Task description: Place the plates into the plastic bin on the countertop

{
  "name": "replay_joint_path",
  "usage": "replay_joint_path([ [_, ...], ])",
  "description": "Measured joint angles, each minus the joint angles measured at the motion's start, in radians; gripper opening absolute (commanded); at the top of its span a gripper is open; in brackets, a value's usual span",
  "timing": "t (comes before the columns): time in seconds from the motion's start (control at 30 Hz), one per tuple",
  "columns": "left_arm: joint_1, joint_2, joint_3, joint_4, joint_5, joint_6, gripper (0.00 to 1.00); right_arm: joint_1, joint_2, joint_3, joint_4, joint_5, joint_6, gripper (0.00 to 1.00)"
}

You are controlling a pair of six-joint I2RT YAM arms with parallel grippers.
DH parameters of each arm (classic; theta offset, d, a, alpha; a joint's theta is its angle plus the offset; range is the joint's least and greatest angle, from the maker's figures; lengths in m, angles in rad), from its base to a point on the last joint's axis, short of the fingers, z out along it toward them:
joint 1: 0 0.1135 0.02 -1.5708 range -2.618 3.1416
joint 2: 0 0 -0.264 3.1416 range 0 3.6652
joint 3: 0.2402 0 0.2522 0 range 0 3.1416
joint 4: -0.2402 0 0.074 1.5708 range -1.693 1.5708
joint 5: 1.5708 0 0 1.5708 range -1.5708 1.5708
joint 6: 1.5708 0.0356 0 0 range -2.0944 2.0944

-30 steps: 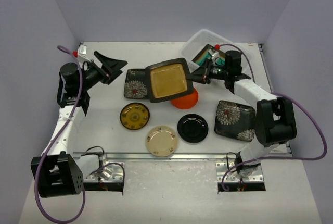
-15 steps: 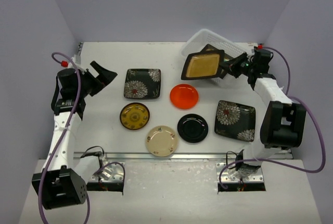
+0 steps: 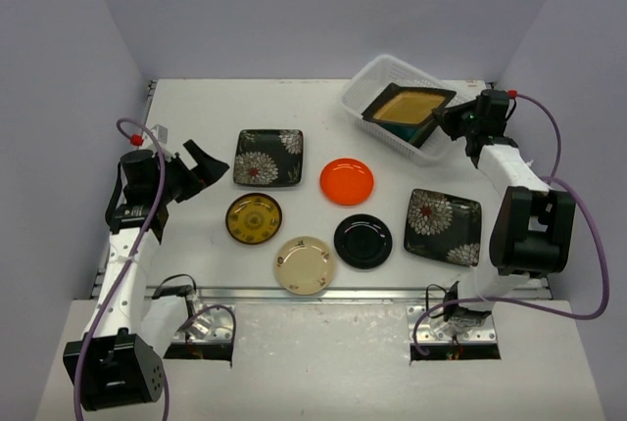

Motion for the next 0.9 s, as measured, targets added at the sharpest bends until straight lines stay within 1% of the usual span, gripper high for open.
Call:
replay_joint_path([
  [0.4, 0.0, -0.014, -0.011, 0.016, 0.052, -0.001, 1.0, 0.044, 0.127, 0.098, 0.013, 0.105, -0.182, 0.0],
  [0.5, -0.004, -0.015, -0.011, 0.02, 0.059, -0.001, 1.0, 0.052, 0.162, 0.126, 0.002, 0.108, -0.211, 0.03],
  [0.57, -0.008, -0.015, -0.011, 0.022, 0.063, 0.0, 1.0, 0.055, 0.176, 0.152, -0.025, 0.111, -0.226, 0.07],
  [0.6, -0.01, -0.015, -0.012, 0.022, 0.065, 0.0, 1.0, 0.057, 0.183, 0.168, -0.045, 0.114, -0.235, 0.13],
  [0.63, -0.012, -0.015, -0.012, 0.024, 0.067, 0.0, 1.0, 0.059, 0.191, 0.192, -0.073, 0.116, -0.246, 0.24],
  [0.67, -0.013, -0.015, -0.012, 0.024, 0.069, 0.0, 1.0, 0.062, 0.199, 0.217, -0.093, 0.117, -0.254, 0.32],
  [0.77, -0.013, -0.015, -0.013, 0.025, 0.071, 0.0, 1.0, 0.072, 0.209, 0.266, -0.136, 0.123, -0.275, 0.44],
  [0.9, -0.015, -0.015, -0.013, 0.027, 0.071, 0.0, 1.0, 0.089, 0.209, 0.262, -0.17, 0.135, -0.278, 0.47],
])
